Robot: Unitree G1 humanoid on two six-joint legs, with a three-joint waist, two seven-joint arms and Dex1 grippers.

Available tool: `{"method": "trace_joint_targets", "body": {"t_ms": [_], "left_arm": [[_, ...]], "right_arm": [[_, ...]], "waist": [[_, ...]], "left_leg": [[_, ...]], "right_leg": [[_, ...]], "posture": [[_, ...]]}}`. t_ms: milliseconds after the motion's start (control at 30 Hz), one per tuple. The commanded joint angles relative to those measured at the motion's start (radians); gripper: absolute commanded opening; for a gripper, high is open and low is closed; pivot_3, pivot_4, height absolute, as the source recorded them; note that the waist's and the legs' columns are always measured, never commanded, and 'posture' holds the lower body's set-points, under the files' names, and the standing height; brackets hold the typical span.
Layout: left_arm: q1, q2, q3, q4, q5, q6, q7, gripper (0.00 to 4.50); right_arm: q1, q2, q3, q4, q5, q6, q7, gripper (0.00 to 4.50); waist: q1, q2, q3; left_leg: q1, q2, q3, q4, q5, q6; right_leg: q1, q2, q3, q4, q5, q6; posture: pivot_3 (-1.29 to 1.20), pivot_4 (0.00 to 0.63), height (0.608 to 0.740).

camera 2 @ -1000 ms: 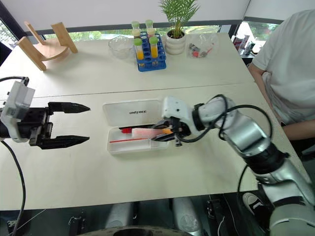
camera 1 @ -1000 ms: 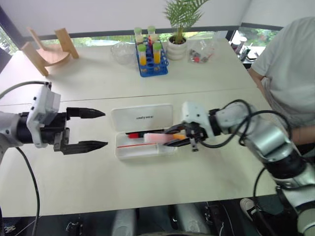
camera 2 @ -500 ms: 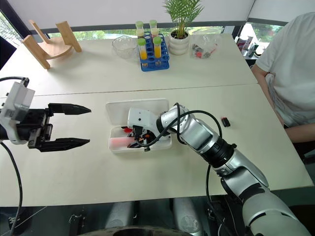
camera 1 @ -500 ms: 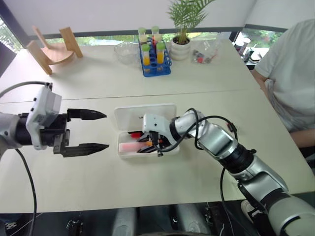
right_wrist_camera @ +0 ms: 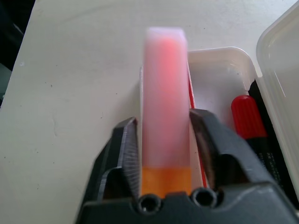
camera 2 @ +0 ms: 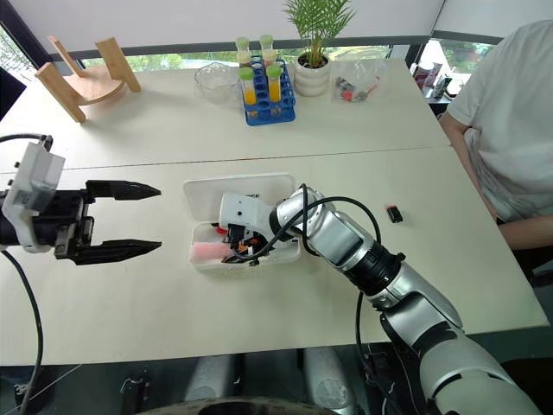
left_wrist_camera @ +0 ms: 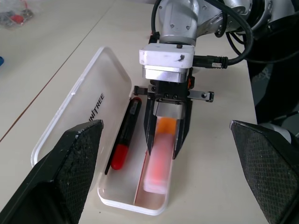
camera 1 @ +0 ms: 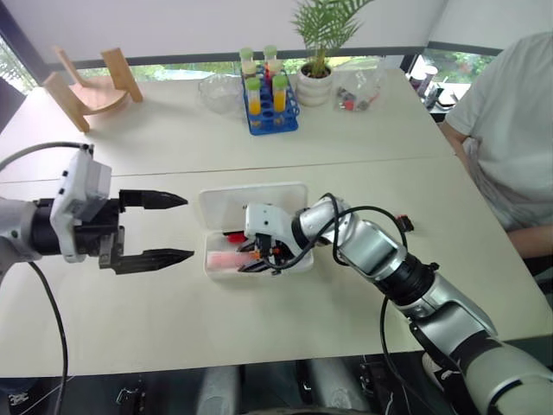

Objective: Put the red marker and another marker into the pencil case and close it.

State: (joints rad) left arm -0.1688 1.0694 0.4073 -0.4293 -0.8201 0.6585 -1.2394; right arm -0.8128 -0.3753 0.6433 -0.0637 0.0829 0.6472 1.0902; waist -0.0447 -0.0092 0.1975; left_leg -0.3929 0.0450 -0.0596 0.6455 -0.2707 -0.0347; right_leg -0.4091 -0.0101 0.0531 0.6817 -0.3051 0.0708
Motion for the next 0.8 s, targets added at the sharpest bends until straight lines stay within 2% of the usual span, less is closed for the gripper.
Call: {"method": "trace_joint_targets", "body": {"t_ms": [33,67,100,233,367,400,567,700,800], "left_arm": [[-0.01,0.017,0.024,-0.021,-0.024,0.009,0.006,4.5],[-0.011,0.017,0.024,-0.023,-0.026,0.013,0.008,4.5],[-0.012,0.016,0.024,-0.024,-0.028,0.016,0.009,4.5],[-0.01,0.015,0.024,-0.03,-0.034,0.02,0.015,4.5],[-0.013,-0.015,0.003,-0.048,-0.051,0.022,0.039,4.5],[-0.012,-0.023,-0.005,-0.052,-0.05,0.017,0.042,4.5],[-0.024,-0.05,-0.032,-0.054,-0.051,0.008,0.057,4.5],[-0.048,-0.062,-0.059,-0.033,-0.035,-0.005,0.055,4.5],[-0.072,-0.063,-0.08,-0.017,-0.028,-0.014,0.051,4.5]], "right_arm": [[-0.01,0.004,-0.02,-0.016,0.001,-0.011,0.007,3.88],[-0.012,-0.004,-0.033,-0.023,0.006,-0.006,0.009,4.4],[-0.015,-0.015,-0.05,-0.035,0.013,0.004,0.012,4.46],[-0.017,-0.092,-0.173,-0.123,0.075,0.077,0.023,4.46],[-0.015,-0.261,-0.483,-0.205,0.17,0.297,-0.042,4.46],[-0.003,-0.305,-0.527,-0.21,0.169,0.335,-0.064,4.46],[0.077,-0.449,-0.63,-0.182,0.118,0.468,-0.206,4.46],[0.263,-0.482,-0.697,-0.158,0.074,0.373,-0.305,4.46],[0.4,-0.429,-0.753,-0.159,0.06,0.296,-0.395,4.46]], "waist": [[0.0,0.0,0.0],[0.0,0.0,0.0],[0.0,0.0,0.0],[0.004,0.0,0.0],[0.008,0.0,0.0],[0.011,0.0,0.0],[0.001,0.0,0.0],[0.001,0.0,0.0],[0.002,0.0,0.0]], "left_leg": [[0.0,0.0,0.0,0.0,0.0,0.0],[0.0,0.0,0.0,0.0,0.0,0.0],[0.0,0.0,0.0,0.0,0.0,0.0],[0.0,0.0,0.0,0.0,0.0,0.0],[0.0,-0.001,0.0,0.0,0.0,0.0],[0.0,-0.001,0.0,0.0,0.0,0.0],[0.0,-0.001,0.0,-0.001,0.0,0.0],[0.001,-0.001,0.001,-0.001,0.0,0.0],[0.0,-0.001,0.001,-0.001,0.0,0.0]], "right_leg": [[0.0,0.0,0.0,0.0,0.0,0.0],[0.0,0.0,0.0,0.0,0.0,0.0],[0.0,0.0,0.0,0.0,0.0,0.0],[0.0,-0.001,0.0,0.0,0.0,0.0],[0.0,-0.001,0.0,0.0,0.0,0.0],[0.001,-0.002,0.0,0.0,0.0,0.0],[0.001,-0.001,0.0,-0.001,0.0,0.0],[0.0,0.0,0.002,-0.001,0.0,0.0],[0.0,0.0,0.002,-0.001,0.0,0.0]], "posture": [[0.0,0.15,0.74],[0.0,0.15,0.74],[0.0,0.15,0.74],[0.0,0.15,0.74],[0.0,0.15,0.74],[0.0,0.15,0.74],[0.0,0.15,0.74],[0.0,0.15,0.74],[0.0,0.15,0.74]]}}
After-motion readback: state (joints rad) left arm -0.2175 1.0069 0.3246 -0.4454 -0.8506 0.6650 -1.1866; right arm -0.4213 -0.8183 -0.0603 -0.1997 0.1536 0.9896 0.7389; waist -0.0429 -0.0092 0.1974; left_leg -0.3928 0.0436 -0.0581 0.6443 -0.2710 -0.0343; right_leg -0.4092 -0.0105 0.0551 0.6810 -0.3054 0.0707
